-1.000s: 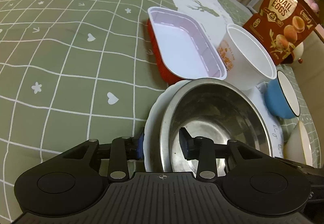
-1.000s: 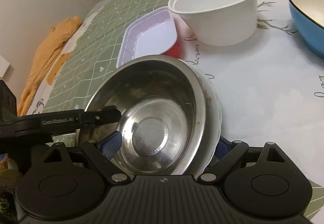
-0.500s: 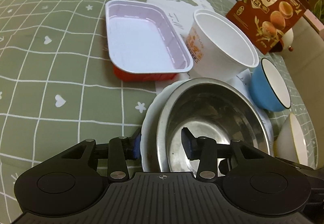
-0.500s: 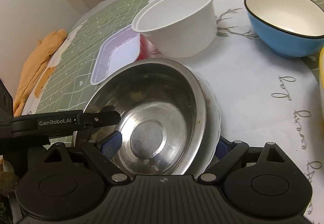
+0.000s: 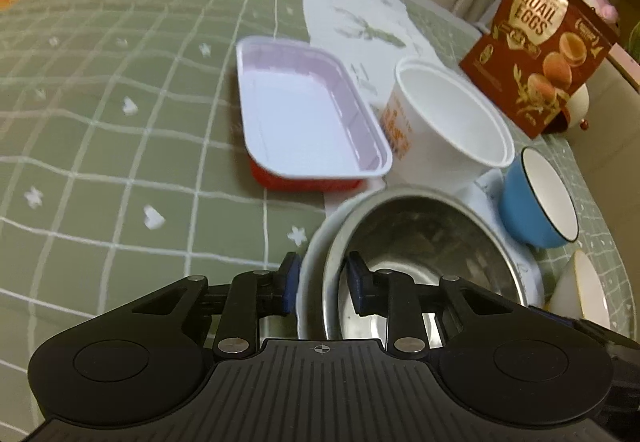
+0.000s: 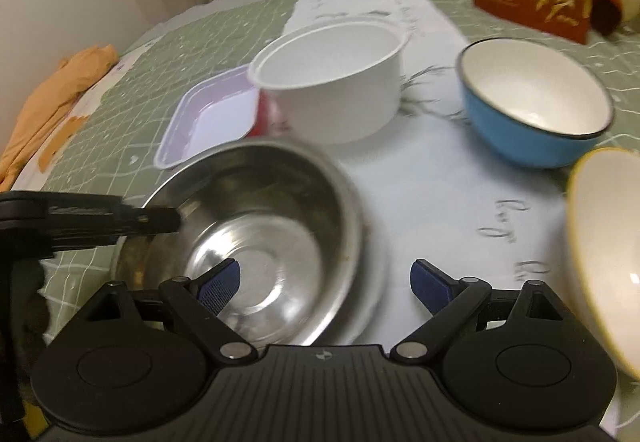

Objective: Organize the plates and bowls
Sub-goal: 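Move the right gripper to the cream yellow-rimmed bowl and grasp its rim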

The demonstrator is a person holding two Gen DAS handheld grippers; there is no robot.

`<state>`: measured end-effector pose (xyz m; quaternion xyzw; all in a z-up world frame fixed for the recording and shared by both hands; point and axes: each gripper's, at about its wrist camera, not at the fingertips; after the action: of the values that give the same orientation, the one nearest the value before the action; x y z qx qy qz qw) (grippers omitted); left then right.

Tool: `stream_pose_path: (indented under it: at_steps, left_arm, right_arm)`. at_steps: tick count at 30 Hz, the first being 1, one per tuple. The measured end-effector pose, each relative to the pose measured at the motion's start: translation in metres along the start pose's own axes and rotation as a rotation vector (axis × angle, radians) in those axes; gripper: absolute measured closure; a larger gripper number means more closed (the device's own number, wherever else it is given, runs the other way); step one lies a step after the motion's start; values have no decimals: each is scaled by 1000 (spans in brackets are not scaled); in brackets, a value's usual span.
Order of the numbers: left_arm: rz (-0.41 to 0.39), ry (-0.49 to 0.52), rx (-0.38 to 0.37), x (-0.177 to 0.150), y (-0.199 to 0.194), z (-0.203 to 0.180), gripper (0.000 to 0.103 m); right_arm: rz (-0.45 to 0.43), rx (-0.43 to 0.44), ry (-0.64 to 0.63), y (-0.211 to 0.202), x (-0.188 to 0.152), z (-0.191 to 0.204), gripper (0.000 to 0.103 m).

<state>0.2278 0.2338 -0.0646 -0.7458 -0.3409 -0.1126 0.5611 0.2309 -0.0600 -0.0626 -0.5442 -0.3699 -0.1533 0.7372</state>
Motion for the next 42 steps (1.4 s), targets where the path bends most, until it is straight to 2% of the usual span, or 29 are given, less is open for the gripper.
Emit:
stream_pose_path:
  at_steps: [1, 4, 8, 11, 14, 18, 21, 26, 35, 42]
  left_arm:
    - [-20, 10, 10, 1, -6, -3, 78]
    - [-84, 37, 24, 6, -24, -17, 79]
    - [-124, 52, -50, 12, -36, -45, 79]
    - [-112, 73, -126, 13, -32, -75, 78]
    - [-79, 117, -163, 7, -24, -109, 78]
    - [-65, 146, -209, -6, -16, -147, 78]
    - [-57, 133, -235, -18, -8, -168, 78]
    - [-6, 130, -252, -34, 12, -198, 78]
    - [58, 171, -248, -48, 38, -231, 78]
    - [104, 213, -185, -58, 62, -244, 78]
  right_arm:
    - [-18, -13, 13, -5, 1, -4, 10]
    - [-110, -39, 38, -28, 6, -18, 10]
    - [-229, -93, 33, -61, 15, -38, 10]
    - [-292, -175, 25, -81, 16, -58, 10]
    - [-314, -244, 49, -94, 16, -92, 10]
    - [-324, -211, 163, -116, 13, -150, 9]
    - [-314, -145, 274, -122, 5, -195, 7]
    - [-200, -64, 369, -98, -3, -245, 7]
    - [-106, -11, 381, -68, -22, -256, 7]
    - [-49, -20, 328, -56, -29, -259, 5]
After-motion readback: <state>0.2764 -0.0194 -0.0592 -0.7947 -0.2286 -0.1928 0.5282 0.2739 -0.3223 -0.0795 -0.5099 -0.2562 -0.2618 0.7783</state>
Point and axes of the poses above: each gripper's, at about its wrist camera, not at the fingertips, and y roughly the way its jaws point, z to its left, x to its top
